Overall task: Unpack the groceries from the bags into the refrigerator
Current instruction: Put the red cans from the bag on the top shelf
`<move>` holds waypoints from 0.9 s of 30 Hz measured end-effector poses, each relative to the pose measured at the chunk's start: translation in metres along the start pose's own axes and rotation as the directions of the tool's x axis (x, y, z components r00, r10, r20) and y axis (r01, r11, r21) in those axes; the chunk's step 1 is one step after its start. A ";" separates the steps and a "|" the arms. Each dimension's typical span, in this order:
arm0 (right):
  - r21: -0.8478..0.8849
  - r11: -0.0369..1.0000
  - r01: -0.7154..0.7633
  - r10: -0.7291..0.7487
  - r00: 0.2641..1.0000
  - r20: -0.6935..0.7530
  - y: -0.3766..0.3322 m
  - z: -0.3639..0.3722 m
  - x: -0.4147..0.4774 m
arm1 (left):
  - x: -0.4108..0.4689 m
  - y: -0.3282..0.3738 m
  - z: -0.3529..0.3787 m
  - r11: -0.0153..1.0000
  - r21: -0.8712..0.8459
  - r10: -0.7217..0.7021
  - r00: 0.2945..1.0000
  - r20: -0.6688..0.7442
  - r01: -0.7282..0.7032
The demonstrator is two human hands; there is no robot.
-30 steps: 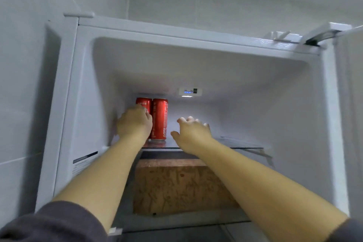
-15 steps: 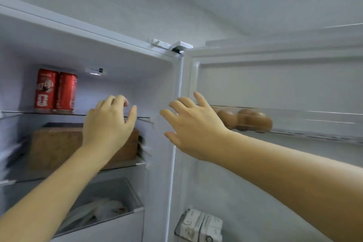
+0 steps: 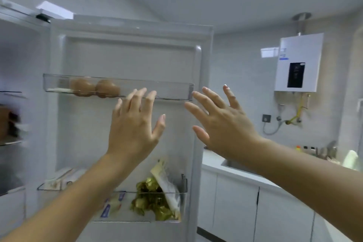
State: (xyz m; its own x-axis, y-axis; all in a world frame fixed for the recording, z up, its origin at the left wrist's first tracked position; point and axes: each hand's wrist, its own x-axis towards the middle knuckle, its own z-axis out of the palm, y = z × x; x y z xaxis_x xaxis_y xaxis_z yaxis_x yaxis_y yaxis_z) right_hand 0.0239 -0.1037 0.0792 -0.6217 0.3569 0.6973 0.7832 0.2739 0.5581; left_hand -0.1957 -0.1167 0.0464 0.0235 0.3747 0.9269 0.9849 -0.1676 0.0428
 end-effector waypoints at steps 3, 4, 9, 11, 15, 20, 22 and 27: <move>-0.055 0.989 -0.138 0.143 0.983 0.111 0.050 0.006 -0.055 | 0.002 0.070 0.029 0.988 -0.123 0.101 0.994 0.033 -0.097; -0.085 0.981 -0.172 0.183 0.974 0.134 0.065 0.007 -0.073 | 0.003 0.092 0.039 0.977 -0.170 0.135 0.990 0.044 -0.125; -0.246 0.907 -0.342 0.403 0.876 0.265 0.135 0.007 -0.162 | 0.004 0.214 0.093 0.890 -0.401 0.278 0.956 0.097 -0.218; -0.323 0.859 -0.396 0.496 0.801 0.337 0.159 0.001 -0.198 | 0.003 0.266 0.113 0.837 -0.494 0.327 0.939 0.110 -0.234; -0.487 0.745 -0.457 0.659 0.622 0.423 0.198 -0.020 -0.282 | -0.009 0.365 0.146 0.686 -0.687 0.423 0.900 0.107 -0.241; -0.661 0.575 -0.483 0.817 0.391 0.424 0.228 -0.061 -0.366 | -0.046 0.476 0.163 0.476 -0.845 0.554 0.829 0.072 -0.244; -0.694 0.506 -0.513 0.862 0.327 0.387 0.232 -0.081 -0.394 | -0.061 0.516 0.164 0.380 -0.888 0.612 0.790 0.033 -0.258; -0.814 0.301 -0.497 0.953 0.131 0.273 0.228 -0.141 -0.464 | -0.095 0.613 0.134 0.158 -0.947 0.710 0.698 -0.088 -0.281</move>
State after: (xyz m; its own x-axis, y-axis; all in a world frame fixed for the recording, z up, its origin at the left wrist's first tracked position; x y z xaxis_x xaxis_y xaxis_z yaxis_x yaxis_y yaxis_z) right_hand 0.4901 -0.3328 -0.0538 0.6673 0.5516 0.5004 0.5386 -0.8215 0.1873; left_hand 0.4283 -0.1332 -0.0655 0.7007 0.0620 0.7107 -0.0131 -0.9949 0.0997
